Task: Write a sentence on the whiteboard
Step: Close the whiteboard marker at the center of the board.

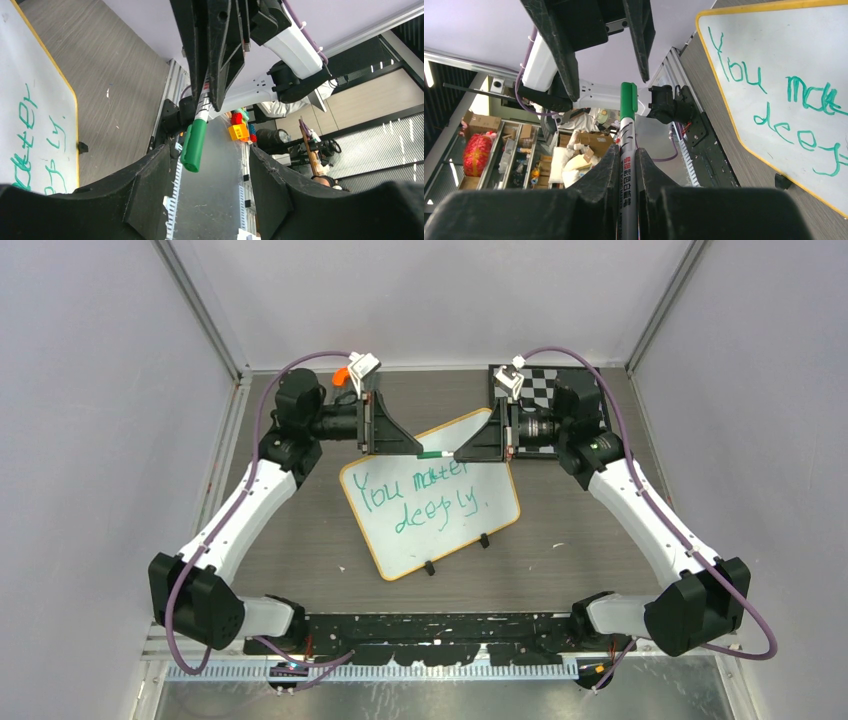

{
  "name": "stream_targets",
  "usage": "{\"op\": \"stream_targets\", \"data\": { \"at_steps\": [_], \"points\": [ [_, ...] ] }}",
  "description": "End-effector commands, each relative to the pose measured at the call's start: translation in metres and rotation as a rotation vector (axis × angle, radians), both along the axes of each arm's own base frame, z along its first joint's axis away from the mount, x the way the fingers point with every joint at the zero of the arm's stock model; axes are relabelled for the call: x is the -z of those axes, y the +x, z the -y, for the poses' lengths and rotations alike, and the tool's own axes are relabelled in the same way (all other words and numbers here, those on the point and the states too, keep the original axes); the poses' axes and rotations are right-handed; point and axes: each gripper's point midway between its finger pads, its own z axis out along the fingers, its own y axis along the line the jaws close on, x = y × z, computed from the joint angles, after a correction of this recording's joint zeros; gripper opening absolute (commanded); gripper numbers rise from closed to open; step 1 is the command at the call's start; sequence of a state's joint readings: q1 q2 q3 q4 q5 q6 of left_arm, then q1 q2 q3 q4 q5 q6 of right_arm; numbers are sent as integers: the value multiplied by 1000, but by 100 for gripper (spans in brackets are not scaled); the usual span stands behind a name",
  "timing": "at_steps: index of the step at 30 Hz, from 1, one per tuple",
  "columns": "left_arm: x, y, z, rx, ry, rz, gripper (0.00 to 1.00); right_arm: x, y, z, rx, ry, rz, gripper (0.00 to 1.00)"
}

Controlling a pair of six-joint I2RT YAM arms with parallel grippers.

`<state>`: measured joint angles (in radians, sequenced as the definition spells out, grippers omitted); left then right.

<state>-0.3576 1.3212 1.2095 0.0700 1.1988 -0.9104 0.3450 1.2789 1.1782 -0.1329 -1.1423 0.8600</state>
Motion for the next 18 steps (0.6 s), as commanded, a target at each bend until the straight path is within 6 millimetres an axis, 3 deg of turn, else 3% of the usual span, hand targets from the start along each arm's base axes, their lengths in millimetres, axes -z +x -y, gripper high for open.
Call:
{"op": "stream_targets", "data": {
  "at_steps": [1, 6, 12, 18],
  "points": [
    [-6, -8, -4, 15, -12, 48, 61, -30, -10, 1, -15, 33, 109, 0],
    [5, -3, -1, 1, 22, 51, 61, -29, -13, 0, -20, 32, 108, 0],
    [7, -14, 6, 38, 27, 49, 48, -26, -11, 0, -13, 22, 107, 0],
    [8, -22, 11, 77, 25, 53, 44, -24, -10, -1, -17, 18, 105, 0]
  ]
}}
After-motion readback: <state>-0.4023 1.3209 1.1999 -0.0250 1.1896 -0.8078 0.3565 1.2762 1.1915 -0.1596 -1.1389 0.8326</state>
